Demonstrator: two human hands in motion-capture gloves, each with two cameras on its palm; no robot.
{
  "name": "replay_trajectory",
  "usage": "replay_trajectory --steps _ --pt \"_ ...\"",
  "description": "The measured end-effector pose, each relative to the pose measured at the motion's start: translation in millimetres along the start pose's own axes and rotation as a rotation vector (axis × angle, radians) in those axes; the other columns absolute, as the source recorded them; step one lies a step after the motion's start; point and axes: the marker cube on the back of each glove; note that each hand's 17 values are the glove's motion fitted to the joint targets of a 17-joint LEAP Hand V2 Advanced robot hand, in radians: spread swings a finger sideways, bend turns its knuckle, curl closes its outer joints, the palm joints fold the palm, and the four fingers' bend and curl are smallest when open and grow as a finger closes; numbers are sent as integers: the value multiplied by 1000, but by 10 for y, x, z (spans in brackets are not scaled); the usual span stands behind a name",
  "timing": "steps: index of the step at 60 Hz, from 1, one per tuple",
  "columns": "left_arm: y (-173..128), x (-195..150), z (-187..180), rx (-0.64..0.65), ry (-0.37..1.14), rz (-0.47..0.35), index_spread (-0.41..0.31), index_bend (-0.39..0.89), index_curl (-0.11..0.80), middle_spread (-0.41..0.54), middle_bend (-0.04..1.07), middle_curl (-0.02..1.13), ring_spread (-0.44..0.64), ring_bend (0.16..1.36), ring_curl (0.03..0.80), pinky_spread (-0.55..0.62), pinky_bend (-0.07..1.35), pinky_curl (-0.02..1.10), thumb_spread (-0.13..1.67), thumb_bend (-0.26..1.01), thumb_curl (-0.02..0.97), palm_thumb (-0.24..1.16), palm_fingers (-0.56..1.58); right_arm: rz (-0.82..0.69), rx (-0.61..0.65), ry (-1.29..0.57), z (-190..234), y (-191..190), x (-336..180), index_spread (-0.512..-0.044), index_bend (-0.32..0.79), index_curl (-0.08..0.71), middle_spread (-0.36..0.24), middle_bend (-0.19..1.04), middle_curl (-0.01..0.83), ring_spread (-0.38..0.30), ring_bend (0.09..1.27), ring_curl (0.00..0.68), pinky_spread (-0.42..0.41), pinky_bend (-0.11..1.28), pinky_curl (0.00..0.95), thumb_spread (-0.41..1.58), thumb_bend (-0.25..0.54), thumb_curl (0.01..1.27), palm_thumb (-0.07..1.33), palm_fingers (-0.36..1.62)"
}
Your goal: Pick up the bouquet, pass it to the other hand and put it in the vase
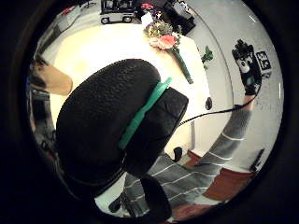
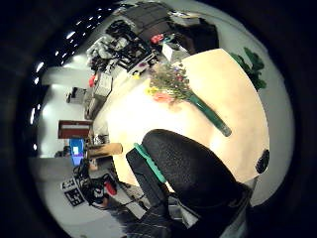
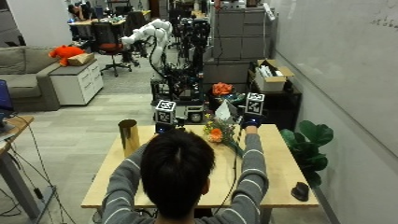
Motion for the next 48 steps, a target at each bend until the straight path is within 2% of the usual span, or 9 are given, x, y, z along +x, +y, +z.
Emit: replay_trajectory --steps 5,11,18,22,36,43,45,46,48 --pt "43 84 71 -117 67 25 -66 160 219 140 175 207 254 473 204 277 406 247 1031 -18 133 13 331 64 19 -30 326 -204 157 -355 61 17 63 255 208 125 632 243 233 741 308 994 -1 151 205 120" --pt "-35 -97 172 -134 -72 -129 -67 159 244 144 176 227 261 481 216 283 408 266 1065 -19 156 5 320 111 -63 -53 893 -335 268 -345 65 25 69 281 241 101 669 262 225 740 316 1010 -17 177 216 114" --pt "-271 -137 395 -85 -71 -119 -67 155 262 147 177 247 265 488 228 286 410 285 1086 -19 178 -2 309 121 -156 -51 1620 -436 333 -334 87 45 71 311 272 73 660 271 220 728 323 1003 -23 205 224 94" --pt "-412 -290 650 -176 -113 -182 -67 156 272 148 175 256 267 492 234 287 411 294 1092 -20 188 -4 303 73 -166 -80 1982 -473 323 -330 102 61 69 321 284 64 634 270 218 717 325 999 -24 216 225 66" --pt "-466 -205 758 -71 -74 -118 -68 155 296 149 175 281 278 494 251 289 411 317 1102 -23 212 -7 291 113 -286 -54 2760 -439 401 -323 160 144 38 284 300 67 533 251 210 644 316 979 -12 260 307 49" --pt "-445 -253 811 -121 -77 -131 -68 156 305 149 175 290 282 491 255 290 412 325 1103 -23 219 -8 287 151 -162 -60 2757 -450 393 -343 417 259 -26 176 282 65 401 217 209 544 293 1073 73 293 508 191" --pt "-452 -257 812 -118 -73 -130 -68 156 307 153 176 292 282 492 256 289 408 327 1104 -23 221 -8 285 209 -129 7 2730 -458 413 -308 494 292 -46 153 275 52 383 213 203 525 289 1115 123 307 604 281" --pt "-453 -259 811 -117 -71 -131 -68 156 308 153 176 293 283 492 257 289 408 328 1104 -24 222 -8 285 253 -138 46 2719 -437 429 -273 598 328 -57 144 271 38 372 209 197 502 279 1126 158 320 669 408" --pt "-457 -263 811 -116 -67 -132 -68 156 309 154 175 295 283 492 258 289 407 330 1104 -24 223 -9 284 325 -168 105 2694 -376 451 -246 645 337 -62 129 261 26 361 200 191 478 266 1149 180 329 722 494"
